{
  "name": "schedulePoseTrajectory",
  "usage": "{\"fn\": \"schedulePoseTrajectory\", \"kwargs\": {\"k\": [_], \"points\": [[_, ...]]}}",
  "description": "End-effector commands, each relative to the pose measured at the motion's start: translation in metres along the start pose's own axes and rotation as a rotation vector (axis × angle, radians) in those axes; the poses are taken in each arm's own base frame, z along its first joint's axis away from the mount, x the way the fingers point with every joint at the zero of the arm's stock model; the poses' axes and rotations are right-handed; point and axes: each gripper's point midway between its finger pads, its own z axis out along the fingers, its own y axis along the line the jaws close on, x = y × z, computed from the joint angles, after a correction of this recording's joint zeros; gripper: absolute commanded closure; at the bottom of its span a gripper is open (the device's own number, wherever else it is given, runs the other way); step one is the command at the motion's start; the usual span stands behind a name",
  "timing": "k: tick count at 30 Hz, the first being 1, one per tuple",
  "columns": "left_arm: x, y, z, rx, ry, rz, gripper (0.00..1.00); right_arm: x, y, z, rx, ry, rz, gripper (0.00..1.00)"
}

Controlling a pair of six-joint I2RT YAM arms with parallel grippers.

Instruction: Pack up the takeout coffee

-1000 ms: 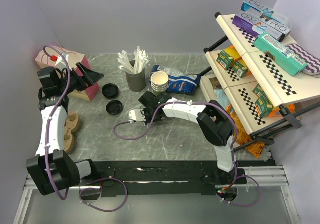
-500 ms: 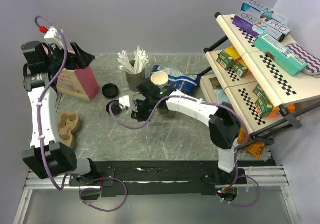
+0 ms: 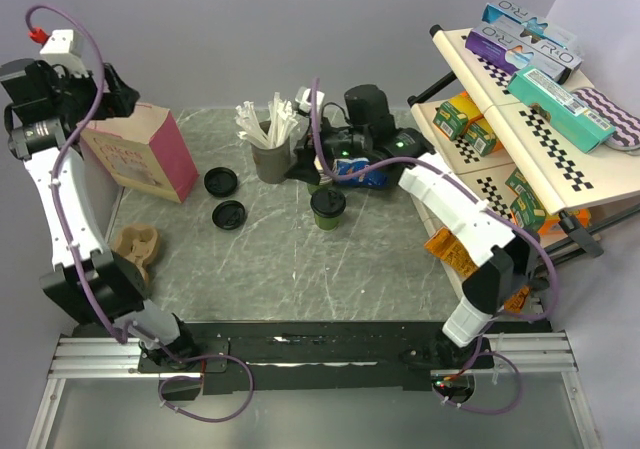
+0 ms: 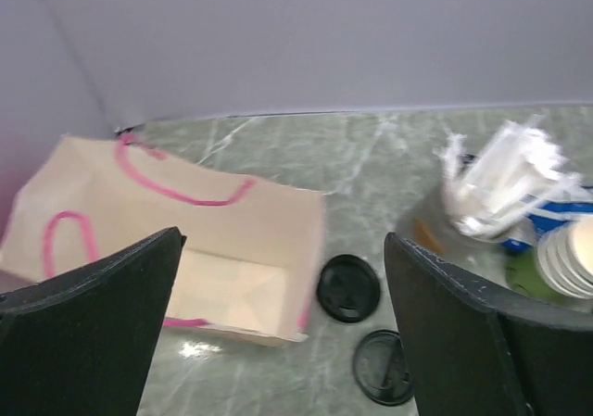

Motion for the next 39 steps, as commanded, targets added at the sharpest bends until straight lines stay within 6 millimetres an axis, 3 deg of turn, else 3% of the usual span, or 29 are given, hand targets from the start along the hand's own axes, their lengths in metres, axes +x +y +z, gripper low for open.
{"fn": "schedulePoseTrajectory", "kwargs": {"k": [1,8,13,16,17,18,20,23,24,26,27,28,32,35,36,38,39], "points": [[0.001,0.040,0.007,-0.071,0.014,-0.022,0.06,-0.002,0.032,-0.026,-0.067,-0.015,0.085,0.27],[-0.001,0.056,0.028,-0.063,-0.036,-0.066,0.08,0.019,0.017,-0.034,-0.014,0.011,0.106,0.27],[-0.004,0.045,0.028,0.000,-0.046,-0.053,0.09,0.018,0.014,-0.036,-0.022,0.012,0.083,0.28],[-0.014,0.025,0.010,0.077,-0.064,0.124,0.08,0.019,0.012,-0.037,-0.011,0.015,0.069,0.28],[-0.013,0.006,-0.004,0.138,-0.046,0.170,0.07,0.020,0.012,-0.038,-0.010,0.018,0.069,0.28],[-0.018,0.003,-0.013,0.142,-0.046,0.293,0.07,0.021,0.012,-0.039,-0.004,0.022,0.064,0.28],[-0.025,0.006,-0.035,0.048,-0.029,0.375,0.07,0.024,0.012,-0.042,0.002,0.031,0.064,0.28],[-0.007,0.009,-0.065,-0.051,0.064,0.460,0.07,0.030,0.010,-0.046,0.014,0.048,0.073,0.28],[0.023,0.012,-0.071,-0.047,0.155,0.490,0.07,0.031,0.010,-0.046,0.014,0.053,0.079,0.28],[0.043,0.012,-0.091,-0.101,0.224,0.499,0.06,0.035,0.009,-0.047,0.019,0.065,0.101,0.28],[0.076,0.013,-0.100,-0.097,0.337,0.472,0.07,0.036,0.009,-0.046,0.019,0.069,0.109,0.28],[0.089,0.013,-0.107,-0.098,0.389,0.462,0.08,0.036,0.011,-0.046,0.014,0.071,0.114,0.28],[0.164,0.016,-0.126,-0.128,0.655,0.260,0.20,0.041,0.011,-0.045,0.011,0.103,0.156,0.28],[0.197,0.023,-0.135,-0.182,0.769,0.179,0.22,0.045,0.011,-0.045,0.006,0.126,0.170,0.28],[0.219,0.023,-0.137,-0.201,0.815,0.129,0.23,0.042,0.011,-0.045,0.004,0.127,0.169,0.28],[0.236,0.035,-0.140,-0.268,0.855,0.124,0.26,0.047,0.011,-0.043,-0.004,0.146,0.182,0.28],[0.257,0.036,-0.143,-0.274,0.906,0.095,0.28,0.044,0.011,-0.044,-0.007,0.143,0.181,0.28]]}}
